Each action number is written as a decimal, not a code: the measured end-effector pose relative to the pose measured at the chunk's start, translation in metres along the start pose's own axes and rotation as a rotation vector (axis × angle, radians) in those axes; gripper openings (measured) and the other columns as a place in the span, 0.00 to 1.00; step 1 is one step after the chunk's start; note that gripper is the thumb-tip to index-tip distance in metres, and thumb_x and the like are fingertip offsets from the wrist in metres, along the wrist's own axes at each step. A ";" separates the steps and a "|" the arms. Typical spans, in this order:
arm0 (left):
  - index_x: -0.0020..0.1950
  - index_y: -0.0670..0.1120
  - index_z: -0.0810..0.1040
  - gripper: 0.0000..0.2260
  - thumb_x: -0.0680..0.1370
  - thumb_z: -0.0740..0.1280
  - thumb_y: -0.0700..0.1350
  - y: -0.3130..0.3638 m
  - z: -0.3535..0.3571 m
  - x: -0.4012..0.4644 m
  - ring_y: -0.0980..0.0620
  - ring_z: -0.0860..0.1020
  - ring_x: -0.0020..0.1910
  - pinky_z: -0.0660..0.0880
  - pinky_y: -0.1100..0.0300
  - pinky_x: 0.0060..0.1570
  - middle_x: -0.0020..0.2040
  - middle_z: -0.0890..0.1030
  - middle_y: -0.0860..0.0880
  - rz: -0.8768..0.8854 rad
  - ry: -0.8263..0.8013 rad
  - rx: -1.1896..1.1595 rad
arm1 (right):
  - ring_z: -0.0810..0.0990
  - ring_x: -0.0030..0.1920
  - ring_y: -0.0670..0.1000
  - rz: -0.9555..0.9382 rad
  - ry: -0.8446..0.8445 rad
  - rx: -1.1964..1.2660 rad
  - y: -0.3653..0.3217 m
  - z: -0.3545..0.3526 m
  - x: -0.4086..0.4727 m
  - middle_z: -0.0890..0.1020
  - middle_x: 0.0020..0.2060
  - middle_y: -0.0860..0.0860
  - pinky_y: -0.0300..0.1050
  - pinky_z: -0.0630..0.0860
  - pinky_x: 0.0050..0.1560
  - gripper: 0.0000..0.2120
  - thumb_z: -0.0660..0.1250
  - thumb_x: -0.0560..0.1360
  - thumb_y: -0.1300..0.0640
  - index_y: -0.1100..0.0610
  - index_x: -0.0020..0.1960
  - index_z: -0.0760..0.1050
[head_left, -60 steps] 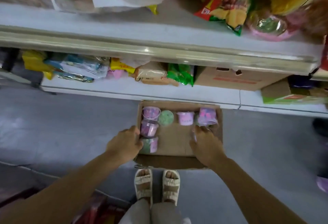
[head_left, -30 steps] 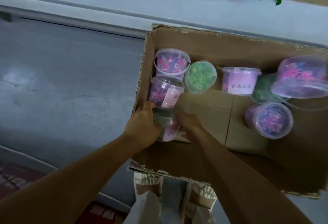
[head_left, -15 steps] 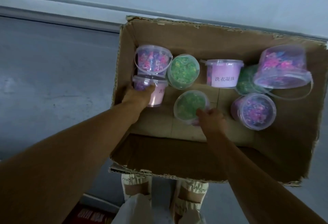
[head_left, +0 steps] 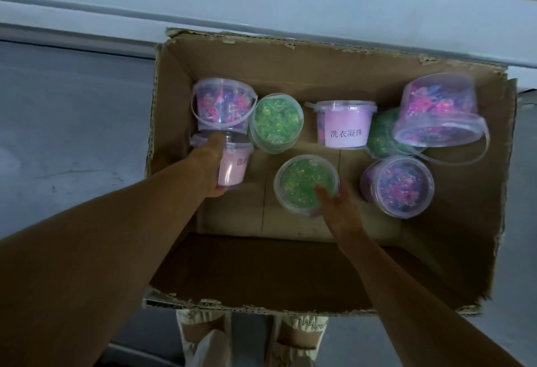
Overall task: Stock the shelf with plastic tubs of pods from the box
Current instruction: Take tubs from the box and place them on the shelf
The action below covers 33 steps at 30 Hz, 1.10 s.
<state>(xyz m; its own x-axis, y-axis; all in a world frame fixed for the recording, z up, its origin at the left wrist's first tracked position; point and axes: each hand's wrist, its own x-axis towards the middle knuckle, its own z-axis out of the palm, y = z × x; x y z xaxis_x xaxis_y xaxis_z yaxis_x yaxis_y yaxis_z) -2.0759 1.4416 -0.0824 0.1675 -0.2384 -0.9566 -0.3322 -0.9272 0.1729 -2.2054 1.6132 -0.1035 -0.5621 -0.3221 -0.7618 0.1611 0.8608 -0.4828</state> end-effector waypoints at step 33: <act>0.61 0.48 0.70 0.34 0.57 0.67 0.58 0.111 -0.176 -0.623 0.46 0.75 0.46 0.73 0.57 0.39 0.53 0.75 0.44 0.842 -0.274 -0.239 | 0.79 0.44 0.59 -0.418 0.073 0.588 -0.363 -0.298 -0.443 0.77 0.44 0.57 0.47 0.78 0.41 0.05 0.63 0.76 0.58 0.58 0.51 0.74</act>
<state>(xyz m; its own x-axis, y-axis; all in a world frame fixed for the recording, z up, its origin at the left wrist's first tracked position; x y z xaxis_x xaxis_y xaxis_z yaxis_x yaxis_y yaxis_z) -2.0538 1.4369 0.5742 -0.2790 -0.8141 -0.5094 -0.0387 -0.5205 0.8530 -2.2565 1.5610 0.5379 -0.7214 -0.5334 -0.4416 0.3191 0.3099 -0.8956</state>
